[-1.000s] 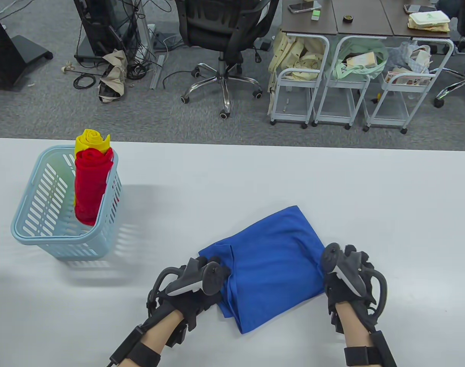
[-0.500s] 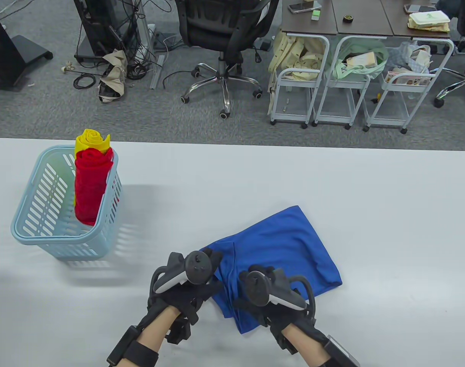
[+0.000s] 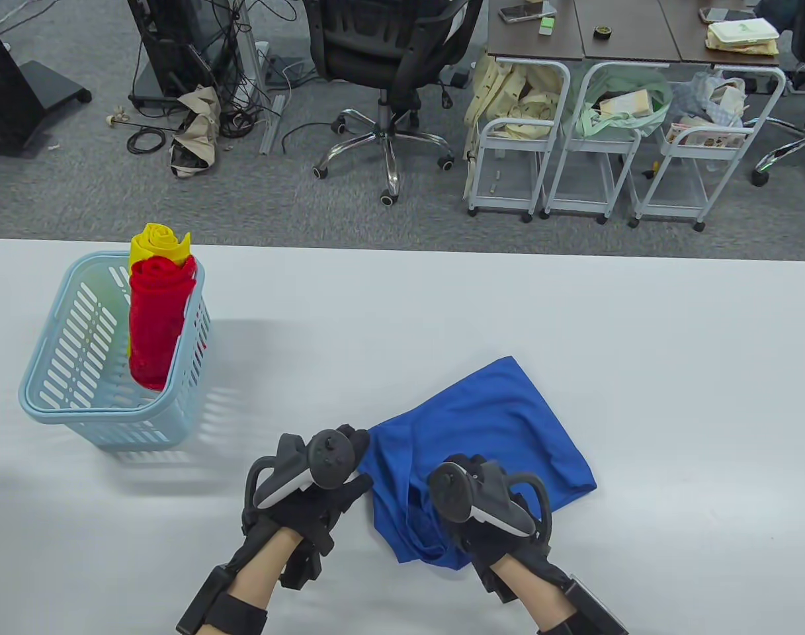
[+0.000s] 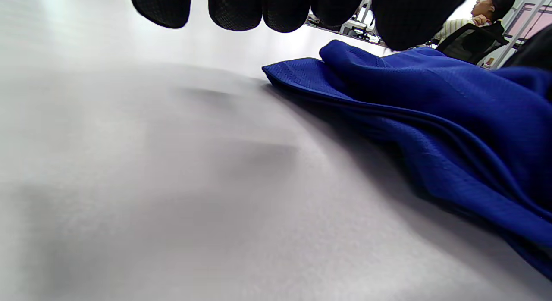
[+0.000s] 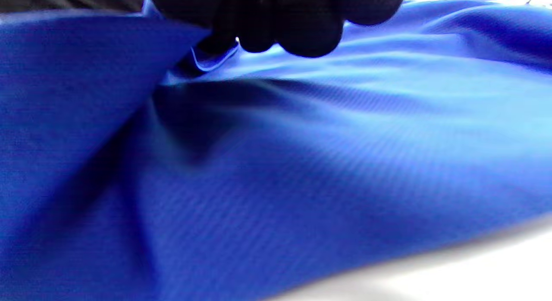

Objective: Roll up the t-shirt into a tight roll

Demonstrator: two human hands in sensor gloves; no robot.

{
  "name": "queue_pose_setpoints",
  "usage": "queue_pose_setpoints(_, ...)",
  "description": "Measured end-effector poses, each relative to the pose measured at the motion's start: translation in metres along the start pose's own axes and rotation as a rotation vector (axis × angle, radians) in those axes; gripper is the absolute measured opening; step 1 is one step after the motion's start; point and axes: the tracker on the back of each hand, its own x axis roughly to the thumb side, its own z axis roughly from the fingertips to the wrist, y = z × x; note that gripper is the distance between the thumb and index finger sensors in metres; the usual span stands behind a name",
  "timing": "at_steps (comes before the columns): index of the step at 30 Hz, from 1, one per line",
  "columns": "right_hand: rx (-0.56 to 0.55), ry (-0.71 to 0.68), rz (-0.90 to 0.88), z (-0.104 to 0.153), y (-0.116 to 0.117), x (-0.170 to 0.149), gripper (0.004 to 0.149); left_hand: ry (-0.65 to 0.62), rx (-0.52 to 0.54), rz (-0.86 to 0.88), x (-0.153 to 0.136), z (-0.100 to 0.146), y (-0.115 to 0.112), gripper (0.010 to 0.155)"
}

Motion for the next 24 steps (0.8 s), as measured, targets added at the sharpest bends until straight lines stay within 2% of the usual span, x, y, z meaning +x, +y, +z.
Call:
queue_pose_setpoints(2, -0.061, 0.064, -0.001, 0.000, -0.014, -0.018, 0.037, -0.027, 0.004, -0.004, 0.005, 0.002, -0.001, 0.065)
queue_pose_setpoints(4, -0.130, 0.189, -0.036, 0.001, -0.031, -0.051, 0.037, -0.082, -0.003, -0.016, 0.014, 0.003, -0.004, 0.061)
queue_pose_setpoints(8, -0.232, 0.535, -0.183, 0.022, -0.052, -0.151, 0.037, -0.165, -0.068, -0.106, 0.038, 0.001, -0.023, 0.061)
queue_pose_setpoints(10, -0.260, 0.715, -0.210, 0.040, -0.053, -0.197, 0.037, -0.171, -0.112, -0.148, 0.042, -0.002, -0.034, 0.063)
queue_pose_setpoints(12, -0.253, 0.839, -0.260, 0.056, -0.048, -0.232, 0.037, -0.158, -0.123, -0.181, 0.041, -0.006, -0.035, 0.065)
queue_pose_setpoints(14, -0.260, 0.941, -0.295, 0.066, -0.043, -0.250, 0.037, -0.118, -0.105, -0.172, 0.035, -0.008, -0.032, 0.068)
queue_pose_setpoints(16, -0.255, 0.997, -0.277, 0.070, -0.041, -0.256, 0.037, -0.093, -0.111, -0.153, 0.025, -0.010, -0.030, 0.064)
queue_pose_setpoints(17, -0.266, 1.004, -0.267, 0.068, -0.042, -0.252, 0.038, -0.074, -0.109, -0.154, 0.023, -0.011, -0.028, 0.062)
queue_pose_setpoints(19, -0.267, 0.949, -0.214, 0.062, -0.046, -0.238, 0.050, -0.016, -0.064, -0.209, 0.020, -0.010, -0.019, 0.060)
queue_pose_setpoints(20, -0.273, 0.857, -0.166, 0.054, -0.050, -0.218, 0.058, 0.028, -0.030, -0.253, 0.018, -0.009, -0.014, 0.060)
queue_pose_setpoints(21, -0.274, 0.814, -0.154, 0.051, -0.051, -0.209, 0.060, 0.051, 0.002, -0.283, 0.017, -0.008, -0.012, 0.060)
queue_pose_setpoints(23, -0.214, 0.537, -0.141, 0.033, -0.050, -0.170, 0.058, 0.078, 0.038, -0.334, 0.016, -0.005, -0.010, 0.062)
queue_pose_setpoints(24, -0.146, 0.379, -0.162, 0.022, -0.044, -0.147, 0.057, 0.065, 0.035, -0.322, 0.017, -0.003, -0.013, 0.064)
